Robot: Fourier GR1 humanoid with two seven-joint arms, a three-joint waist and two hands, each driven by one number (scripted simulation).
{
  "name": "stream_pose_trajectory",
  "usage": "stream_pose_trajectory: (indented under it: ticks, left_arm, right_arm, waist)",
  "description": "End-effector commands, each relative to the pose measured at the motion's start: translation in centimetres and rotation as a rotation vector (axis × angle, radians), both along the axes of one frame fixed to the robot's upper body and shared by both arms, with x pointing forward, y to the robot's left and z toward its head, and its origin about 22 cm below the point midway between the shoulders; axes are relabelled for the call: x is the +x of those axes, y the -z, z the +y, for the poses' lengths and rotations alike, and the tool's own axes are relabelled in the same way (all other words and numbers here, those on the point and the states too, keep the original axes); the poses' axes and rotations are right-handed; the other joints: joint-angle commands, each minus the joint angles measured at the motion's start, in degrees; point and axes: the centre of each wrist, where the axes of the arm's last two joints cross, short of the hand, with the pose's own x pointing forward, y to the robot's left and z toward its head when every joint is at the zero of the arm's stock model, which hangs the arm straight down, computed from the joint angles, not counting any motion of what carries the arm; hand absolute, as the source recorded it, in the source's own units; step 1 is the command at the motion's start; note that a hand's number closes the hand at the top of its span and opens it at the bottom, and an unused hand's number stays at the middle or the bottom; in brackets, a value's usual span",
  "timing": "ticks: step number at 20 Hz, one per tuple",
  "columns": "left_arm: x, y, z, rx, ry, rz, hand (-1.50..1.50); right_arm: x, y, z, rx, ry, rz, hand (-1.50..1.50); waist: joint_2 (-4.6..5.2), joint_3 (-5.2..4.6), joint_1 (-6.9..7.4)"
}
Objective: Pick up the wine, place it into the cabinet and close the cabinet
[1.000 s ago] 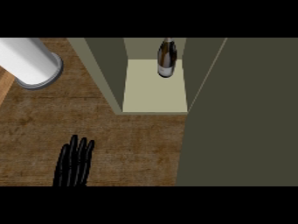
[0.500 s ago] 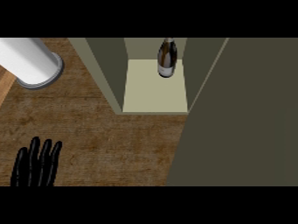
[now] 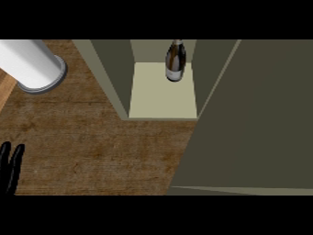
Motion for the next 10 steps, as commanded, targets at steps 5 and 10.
stream_pose_trajectory:
  ticks: [5,10]
  left_arm:
    - [0.4,0.0,4.9,0.028,-0.015,0.004,-1.5]
    - [-0.3,-1.0,4.4,0.033,-0.006,0.014,-1.5]
  right_arm:
    - [-4.4,-2.2,2.3,0.065,-0.066,-0.062,1.5]
    - [-5.0,-1.8,4.6,0.073,-0.027,-0.053,1.5]
  waist:
    - [-0.16,-0.07,-0.29]
    - [-0.27,-0.07,-0.11]
